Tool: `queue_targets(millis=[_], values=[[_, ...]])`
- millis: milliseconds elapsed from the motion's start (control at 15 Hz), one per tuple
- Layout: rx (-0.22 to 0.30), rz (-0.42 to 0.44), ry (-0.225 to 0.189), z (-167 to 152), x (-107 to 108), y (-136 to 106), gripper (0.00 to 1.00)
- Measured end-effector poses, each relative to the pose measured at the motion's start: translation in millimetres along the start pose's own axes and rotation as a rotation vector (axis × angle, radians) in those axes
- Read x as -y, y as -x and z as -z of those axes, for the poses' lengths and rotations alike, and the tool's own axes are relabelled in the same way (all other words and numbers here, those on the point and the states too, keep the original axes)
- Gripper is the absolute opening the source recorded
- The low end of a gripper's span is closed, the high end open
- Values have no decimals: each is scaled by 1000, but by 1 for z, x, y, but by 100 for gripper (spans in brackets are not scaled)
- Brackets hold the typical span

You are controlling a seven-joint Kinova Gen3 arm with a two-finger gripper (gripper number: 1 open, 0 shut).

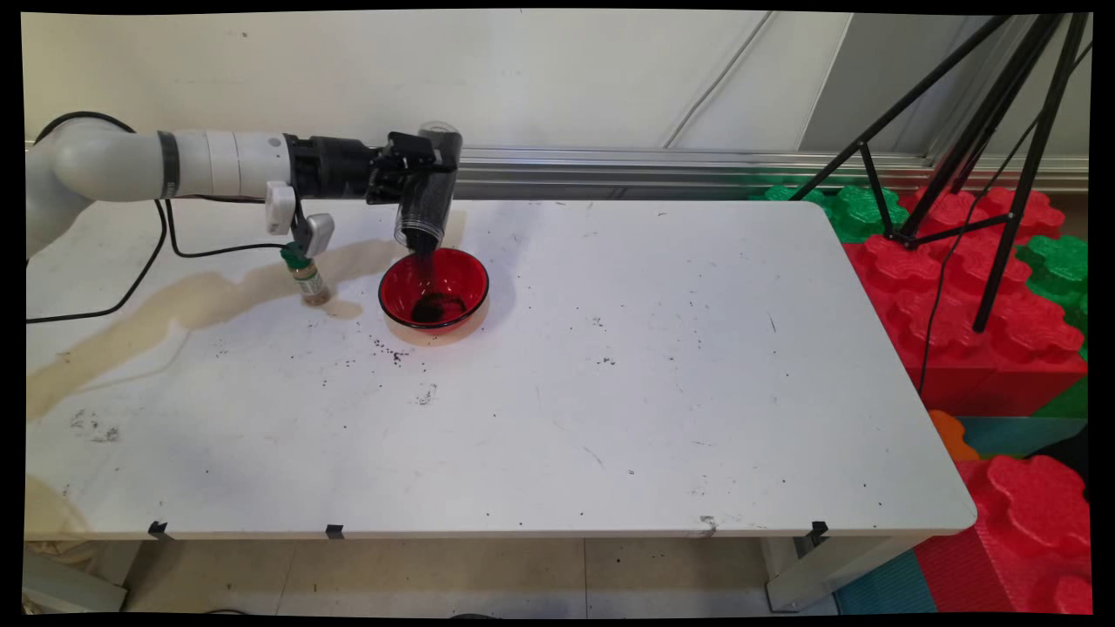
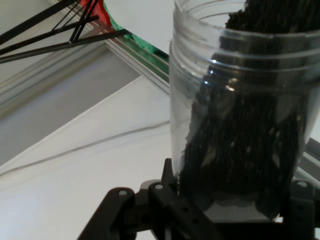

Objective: Pour the black seasoning powder in the red bowl

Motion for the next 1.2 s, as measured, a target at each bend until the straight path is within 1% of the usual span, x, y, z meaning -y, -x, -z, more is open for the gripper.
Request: queue_targets(millis=[1200], values=[[5, -43, -7, -1, 1, -2, 0]])
